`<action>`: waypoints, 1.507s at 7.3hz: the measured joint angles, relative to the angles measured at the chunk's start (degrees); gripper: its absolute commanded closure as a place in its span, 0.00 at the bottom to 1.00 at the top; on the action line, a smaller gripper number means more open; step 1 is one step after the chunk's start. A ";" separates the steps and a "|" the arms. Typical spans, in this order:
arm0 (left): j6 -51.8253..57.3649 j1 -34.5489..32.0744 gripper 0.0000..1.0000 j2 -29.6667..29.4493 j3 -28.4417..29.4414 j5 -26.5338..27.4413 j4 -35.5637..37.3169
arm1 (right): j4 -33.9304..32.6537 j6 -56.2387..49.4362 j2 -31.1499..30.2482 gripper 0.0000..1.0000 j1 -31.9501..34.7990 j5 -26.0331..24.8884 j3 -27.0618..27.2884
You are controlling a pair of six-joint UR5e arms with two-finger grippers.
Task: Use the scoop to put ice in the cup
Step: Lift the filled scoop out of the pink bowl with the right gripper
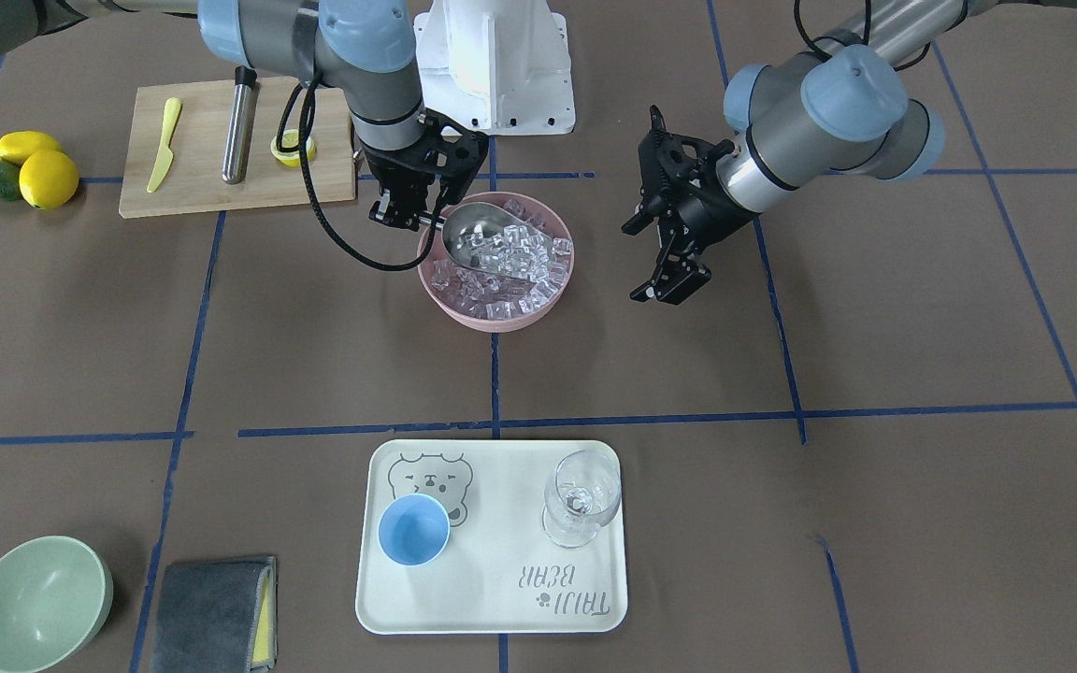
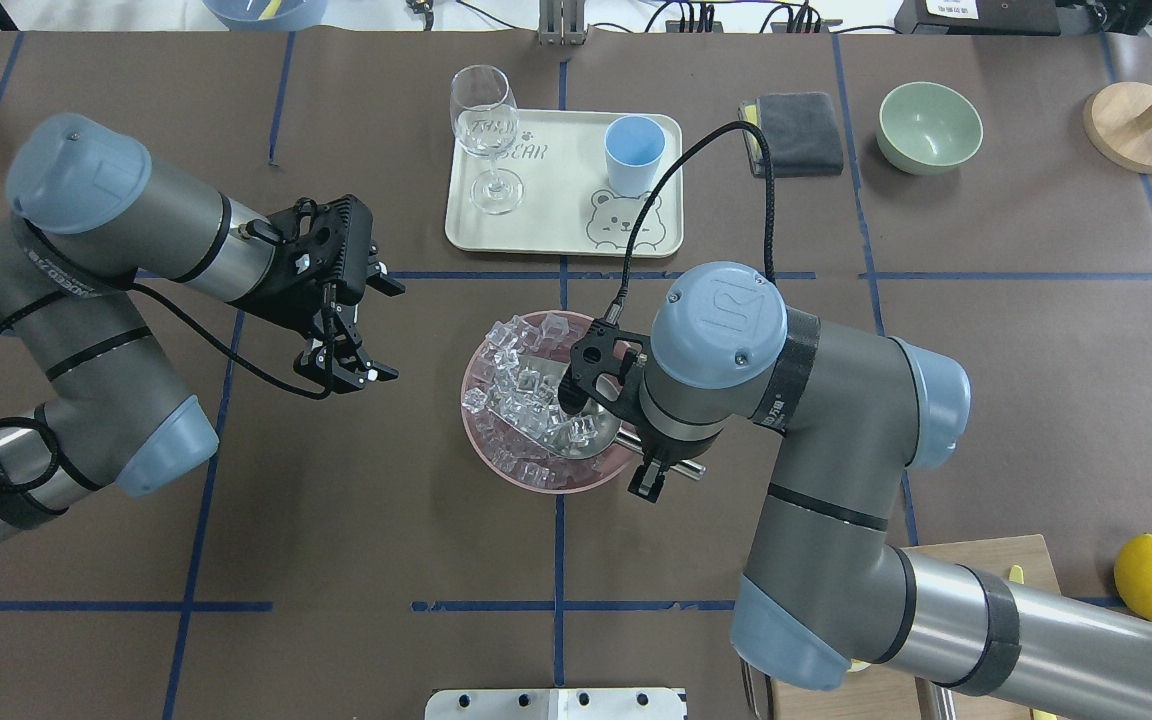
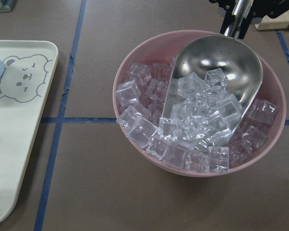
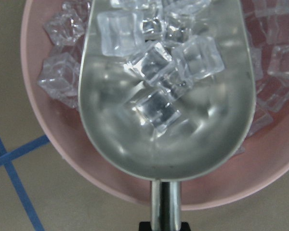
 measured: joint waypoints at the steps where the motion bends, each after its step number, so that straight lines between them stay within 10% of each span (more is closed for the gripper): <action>1: -0.02 -0.02 0.00 0.00 -0.03 0.00 0.02 | 0.11 0.00 -0.21 1.00 0.15 0.08 0.22; 11: -0.04 -0.17 0.00 0.08 -0.02 0.08 0.07 | -10.02 4.88 -1.59 1.00 4.49 3.35 8.02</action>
